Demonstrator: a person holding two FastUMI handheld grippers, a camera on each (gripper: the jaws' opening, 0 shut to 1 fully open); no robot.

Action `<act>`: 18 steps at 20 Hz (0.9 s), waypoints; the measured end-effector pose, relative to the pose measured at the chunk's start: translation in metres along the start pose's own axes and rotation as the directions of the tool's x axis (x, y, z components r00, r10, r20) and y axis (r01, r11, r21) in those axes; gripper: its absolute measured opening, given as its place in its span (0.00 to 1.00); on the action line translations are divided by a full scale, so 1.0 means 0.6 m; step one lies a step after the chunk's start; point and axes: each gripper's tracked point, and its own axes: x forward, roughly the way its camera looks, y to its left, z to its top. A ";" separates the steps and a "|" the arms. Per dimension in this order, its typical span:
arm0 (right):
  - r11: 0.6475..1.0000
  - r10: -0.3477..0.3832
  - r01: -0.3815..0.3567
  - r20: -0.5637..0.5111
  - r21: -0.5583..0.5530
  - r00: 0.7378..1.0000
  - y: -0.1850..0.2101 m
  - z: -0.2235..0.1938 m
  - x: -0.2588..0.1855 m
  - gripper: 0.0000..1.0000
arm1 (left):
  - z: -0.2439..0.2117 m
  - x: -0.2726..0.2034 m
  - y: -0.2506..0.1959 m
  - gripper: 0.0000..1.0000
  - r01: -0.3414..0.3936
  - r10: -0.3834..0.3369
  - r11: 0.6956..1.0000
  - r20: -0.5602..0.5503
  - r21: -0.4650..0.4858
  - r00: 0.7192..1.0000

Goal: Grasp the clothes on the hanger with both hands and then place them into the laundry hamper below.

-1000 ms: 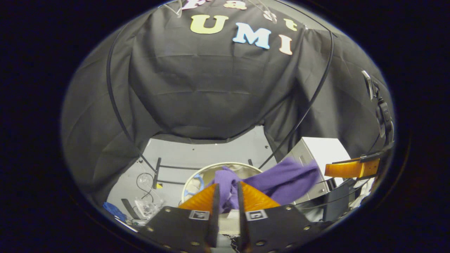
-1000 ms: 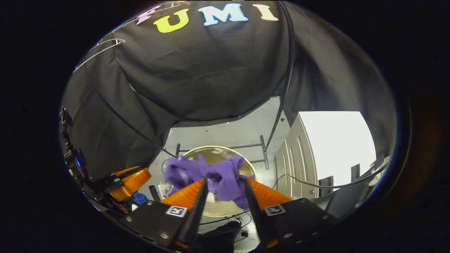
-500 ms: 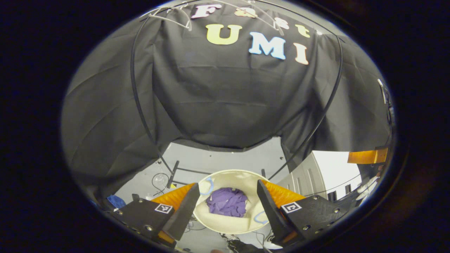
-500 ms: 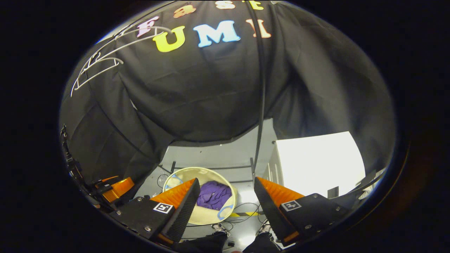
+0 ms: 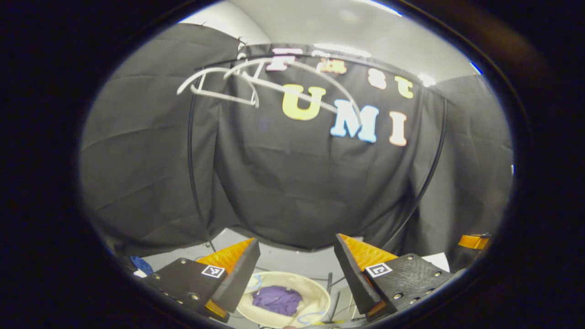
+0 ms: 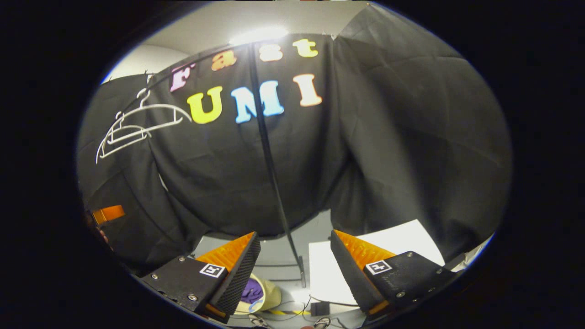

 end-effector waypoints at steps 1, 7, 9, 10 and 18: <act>1.000 -0.001 0.001 0.054 -0.002 0.999 -0.014 0.038 -0.006 0.96 | 0.037 -0.006 -0.008 1.00 0.005 -0.005 1.000 0.047 -0.004 0.999; 1.000 0.023 -0.028 0.279 0.013 0.960 -0.065 0.204 -0.030 0.95 | 0.195 -0.063 -0.071 0.99 0.084 -0.077 0.996 0.283 -0.013 0.956; 1.000 0.018 -0.014 0.341 -0.014 0.940 -0.076 0.254 -0.046 0.95 | 0.239 -0.094 -0.084 0.99 0.085 -0.073 0.996 0.337 -0.021 0.939; 1.000 0.008 0.002 0.373 -0.028 0.928 -0.081 0.277 -0.055 0.95 | 0.261 -0.112 -0.082 0.99 0.087 -0.072 0.996 0.357 -0.028 0.932; 0.999 -0.044 0.048 0.473 0.004 0.880 -0.084 0.343 -0.105 0.95 | 0.331 -0.176 -0.034 0.98 0.062 -0.069 0.998 0.438 0.029 0.897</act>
